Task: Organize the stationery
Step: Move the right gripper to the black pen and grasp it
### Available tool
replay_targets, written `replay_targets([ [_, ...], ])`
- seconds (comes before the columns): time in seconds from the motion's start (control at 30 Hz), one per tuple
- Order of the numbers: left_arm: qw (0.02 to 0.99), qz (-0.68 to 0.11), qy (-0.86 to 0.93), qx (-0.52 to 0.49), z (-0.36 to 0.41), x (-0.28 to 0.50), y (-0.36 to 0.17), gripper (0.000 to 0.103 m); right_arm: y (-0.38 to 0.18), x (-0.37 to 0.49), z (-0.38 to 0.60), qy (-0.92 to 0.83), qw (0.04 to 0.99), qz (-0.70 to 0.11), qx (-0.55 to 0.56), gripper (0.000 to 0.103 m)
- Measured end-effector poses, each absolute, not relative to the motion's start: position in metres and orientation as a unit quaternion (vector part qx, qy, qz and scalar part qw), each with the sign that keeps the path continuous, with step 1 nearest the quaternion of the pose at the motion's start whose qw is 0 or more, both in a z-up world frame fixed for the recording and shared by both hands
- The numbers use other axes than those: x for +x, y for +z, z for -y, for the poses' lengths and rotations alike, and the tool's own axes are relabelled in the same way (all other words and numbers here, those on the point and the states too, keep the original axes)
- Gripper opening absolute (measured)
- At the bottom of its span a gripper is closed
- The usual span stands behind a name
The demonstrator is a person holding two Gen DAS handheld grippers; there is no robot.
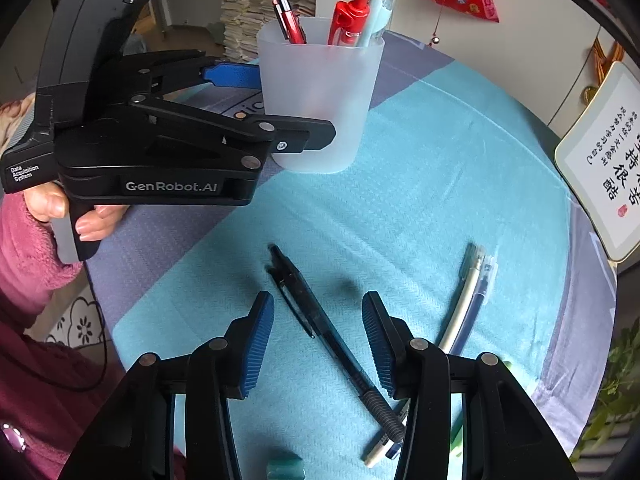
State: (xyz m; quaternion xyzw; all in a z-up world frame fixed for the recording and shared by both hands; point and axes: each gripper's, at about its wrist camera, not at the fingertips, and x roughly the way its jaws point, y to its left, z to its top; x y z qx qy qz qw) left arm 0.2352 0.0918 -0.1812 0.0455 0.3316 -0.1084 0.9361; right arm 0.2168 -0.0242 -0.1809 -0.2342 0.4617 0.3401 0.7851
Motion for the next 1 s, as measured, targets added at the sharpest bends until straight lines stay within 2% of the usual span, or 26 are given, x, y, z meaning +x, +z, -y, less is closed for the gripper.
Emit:
replay_targets([
  [0.1,0.936,-0.331,-0.108,0.045,-0.092,0.235,-0.181,0.070,-0.185,0.226,0.027,0.325,0.791,-0.464,-0.232,0.039],
  [0.13,0.936,-0.331,-0.108,0.046,-0.092,0.235,-0.181,0.070,-0.185,0.229,0.029,0.321,0.794,-0.465,-0.225,0.026],
  [0.23,0.936,-0.331,-0.108,0.046,-0.092,0.235,-0.181,0.070,-0.184,0.241,0.036,0.292,0.808,-0.469,-0.205,0.015],
  [0.6,0.936,-0.332,-0.108,0.046,-0.092,0.235,-0.181,0.070,-0.180,0.273,0.078,0.216,0.829,-0.509,-0.077,0.015],
  [1.0,0.936,-0.333,-0.109,0.045,-0.092,0.235,-0.182,0.070,-0.186,0.279,0.063,0.206,0.825,-0.515,-0.113,0.015],
])
